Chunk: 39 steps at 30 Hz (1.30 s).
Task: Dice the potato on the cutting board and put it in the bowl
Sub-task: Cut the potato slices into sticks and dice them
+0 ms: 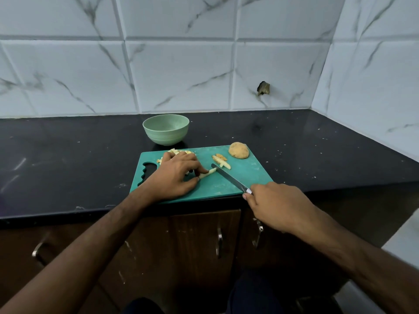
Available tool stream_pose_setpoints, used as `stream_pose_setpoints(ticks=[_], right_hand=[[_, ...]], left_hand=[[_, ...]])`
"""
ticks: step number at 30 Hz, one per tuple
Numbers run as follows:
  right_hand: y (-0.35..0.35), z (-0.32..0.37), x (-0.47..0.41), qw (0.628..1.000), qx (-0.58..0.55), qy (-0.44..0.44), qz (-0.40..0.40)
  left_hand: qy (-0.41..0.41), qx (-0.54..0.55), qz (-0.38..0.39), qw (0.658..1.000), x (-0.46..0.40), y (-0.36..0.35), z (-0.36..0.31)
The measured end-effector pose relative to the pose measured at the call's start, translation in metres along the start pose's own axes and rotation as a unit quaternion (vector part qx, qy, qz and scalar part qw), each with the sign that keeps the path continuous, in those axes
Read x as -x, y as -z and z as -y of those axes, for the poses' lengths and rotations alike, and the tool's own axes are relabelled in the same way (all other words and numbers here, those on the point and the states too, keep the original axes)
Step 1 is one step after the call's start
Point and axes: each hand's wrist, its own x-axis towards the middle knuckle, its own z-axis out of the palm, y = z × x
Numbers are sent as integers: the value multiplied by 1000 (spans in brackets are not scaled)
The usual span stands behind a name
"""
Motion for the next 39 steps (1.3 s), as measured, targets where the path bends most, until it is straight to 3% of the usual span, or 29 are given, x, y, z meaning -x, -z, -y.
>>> stream_pose_setpoints(ticks=[39], right_hand=[[5, 5, -13, 999, -25, 13, -29]], left_hand=[[-11, -27, -34, 999, 4, 3, -2]])
